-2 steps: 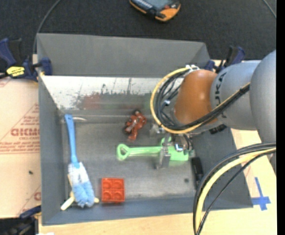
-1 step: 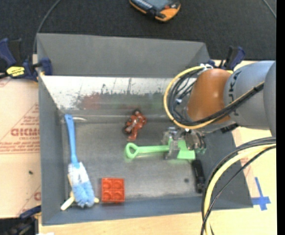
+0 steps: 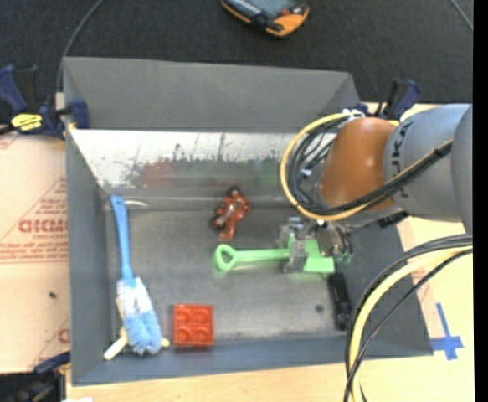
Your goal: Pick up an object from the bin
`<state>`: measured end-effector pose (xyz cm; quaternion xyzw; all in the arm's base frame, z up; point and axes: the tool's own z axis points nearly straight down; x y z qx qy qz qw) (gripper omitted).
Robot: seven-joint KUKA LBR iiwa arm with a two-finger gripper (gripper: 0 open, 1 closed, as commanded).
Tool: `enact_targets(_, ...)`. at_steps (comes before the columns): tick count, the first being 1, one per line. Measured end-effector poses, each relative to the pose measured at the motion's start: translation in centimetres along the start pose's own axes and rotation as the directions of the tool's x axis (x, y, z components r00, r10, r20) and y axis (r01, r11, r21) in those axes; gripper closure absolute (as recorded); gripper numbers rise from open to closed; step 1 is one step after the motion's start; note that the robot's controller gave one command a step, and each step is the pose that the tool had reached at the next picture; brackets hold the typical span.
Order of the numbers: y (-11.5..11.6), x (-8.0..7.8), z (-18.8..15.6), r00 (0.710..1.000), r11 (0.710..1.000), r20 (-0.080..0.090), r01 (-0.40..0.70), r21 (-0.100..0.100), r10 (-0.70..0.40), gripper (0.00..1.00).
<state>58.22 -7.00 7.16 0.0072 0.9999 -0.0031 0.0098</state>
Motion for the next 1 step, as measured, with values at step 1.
enact_targets(1,-0.04,0.03,-1.03,1.0,1.0,0.0,0.001,0.0,-0.001,1.0)
